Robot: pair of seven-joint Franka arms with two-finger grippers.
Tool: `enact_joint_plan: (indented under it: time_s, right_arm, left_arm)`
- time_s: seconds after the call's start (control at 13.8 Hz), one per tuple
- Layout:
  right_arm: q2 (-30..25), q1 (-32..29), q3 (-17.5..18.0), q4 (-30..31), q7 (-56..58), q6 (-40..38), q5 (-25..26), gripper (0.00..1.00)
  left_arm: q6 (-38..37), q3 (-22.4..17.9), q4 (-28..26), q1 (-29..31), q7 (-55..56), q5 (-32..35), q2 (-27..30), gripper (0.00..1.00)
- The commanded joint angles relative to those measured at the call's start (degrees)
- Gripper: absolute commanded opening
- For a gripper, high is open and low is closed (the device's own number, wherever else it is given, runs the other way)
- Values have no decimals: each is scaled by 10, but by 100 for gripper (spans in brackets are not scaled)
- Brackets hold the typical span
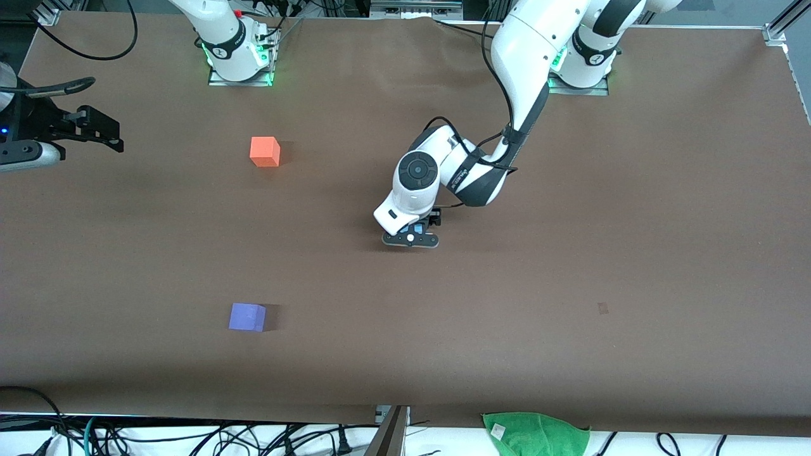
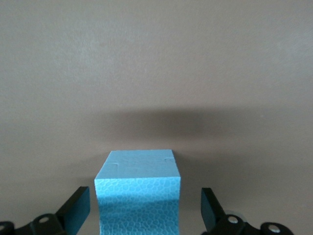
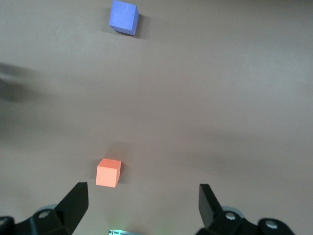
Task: Place blue block between orange and purple blocks
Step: 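Carry the light-blue cube with the left gripper toward the table middle, then release the light-blue cube and raise the left gripper back to rest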
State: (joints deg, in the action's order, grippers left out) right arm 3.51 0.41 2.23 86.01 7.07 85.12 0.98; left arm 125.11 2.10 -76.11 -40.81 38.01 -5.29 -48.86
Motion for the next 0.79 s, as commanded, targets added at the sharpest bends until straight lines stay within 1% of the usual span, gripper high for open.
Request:
enact_joint_plan:
  time_s: [0.0, 0.14, 0.29, 0.43, 0.58, 0.72]
  right_arm:
    - [5, -1, -1, -7, 6, 0, -6, 100]
    - [8, 0, -1, -7, 6, 7, -5, 100]
    - [19, -1, -1, -7, 7, 7, -5, 100]
    - [23, -1, -1, -6, 7, 13, -7, 100]
    - [54, 4, 0, -6, 5, 18, -1, 100]
    - [62, 5, -1, -7, 8, 20, -1, 100]
  left_arm:
    - [-70, -10, 3, -2, 14, -3, 57, 100]
    - [-142, -14, 3, 13, 9, -1, 115, 100]
    - [-208, -15, 3, 47, -4, 0, 166, 100]
    - [-273, -15, 3, 94, -59, 0, 216, 100]
    - [-332, -13, 3, 150, -122, -1, 261, 100]
    - [-383, -14, 2, 207, -172, 0, 296, 100]
